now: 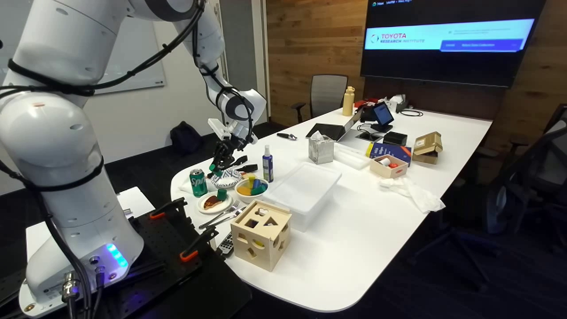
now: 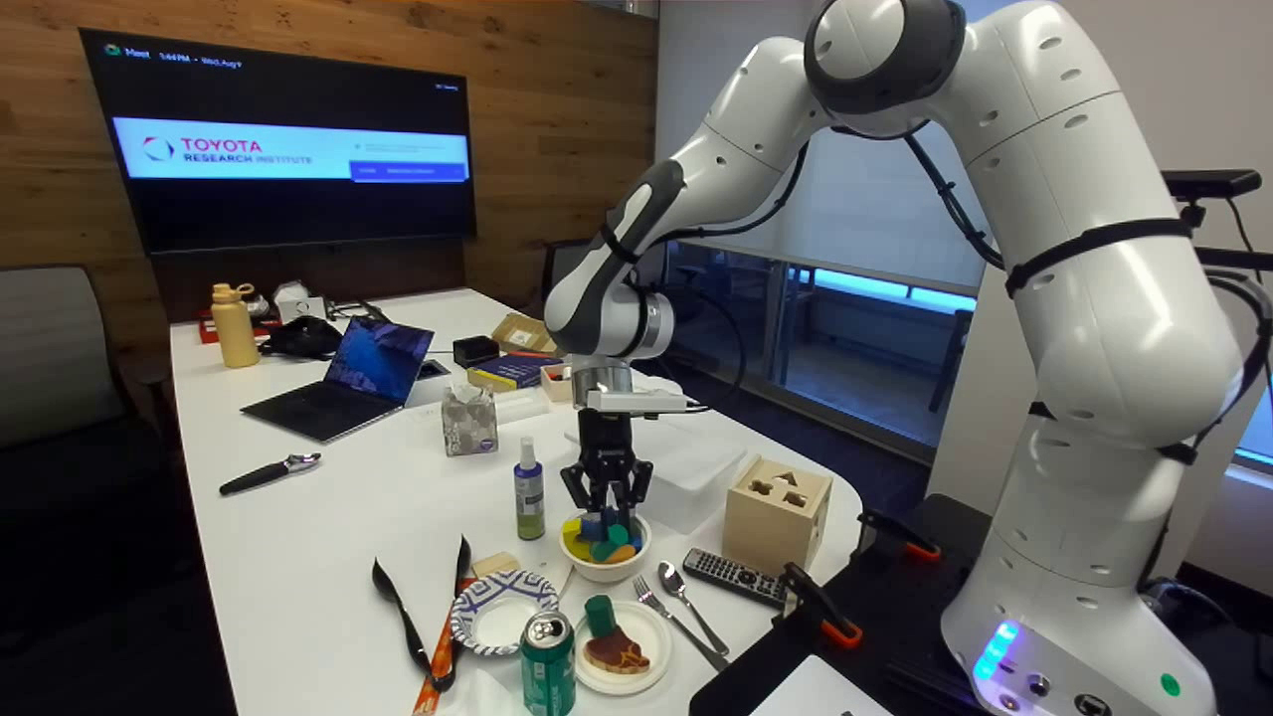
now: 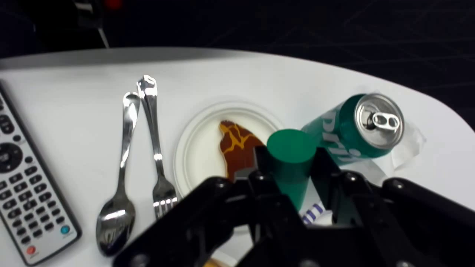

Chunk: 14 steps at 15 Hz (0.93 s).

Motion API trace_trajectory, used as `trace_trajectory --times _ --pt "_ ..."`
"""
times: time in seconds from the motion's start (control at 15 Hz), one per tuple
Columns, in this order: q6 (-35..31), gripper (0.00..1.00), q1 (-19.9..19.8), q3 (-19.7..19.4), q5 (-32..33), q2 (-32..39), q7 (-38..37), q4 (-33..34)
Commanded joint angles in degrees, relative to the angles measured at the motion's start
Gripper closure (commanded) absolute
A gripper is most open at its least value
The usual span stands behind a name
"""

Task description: Put the green object on the plate

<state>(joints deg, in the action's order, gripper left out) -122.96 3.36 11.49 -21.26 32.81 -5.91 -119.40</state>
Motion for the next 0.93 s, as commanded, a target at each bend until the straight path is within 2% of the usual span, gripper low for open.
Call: trace_trajectory --times 0.0,0.4,0.87 --pt "6.8 0.92 -1.9 -0.9 -3.4 -1.3 2.3 -2.3" --pt "12.7 0.92 -2.3 -3.9 -2.8 6.1 2.4 3.0" --pt "18.2 0.92 -2.2 -4.3 -1.3 16.4 3.3 12.6"
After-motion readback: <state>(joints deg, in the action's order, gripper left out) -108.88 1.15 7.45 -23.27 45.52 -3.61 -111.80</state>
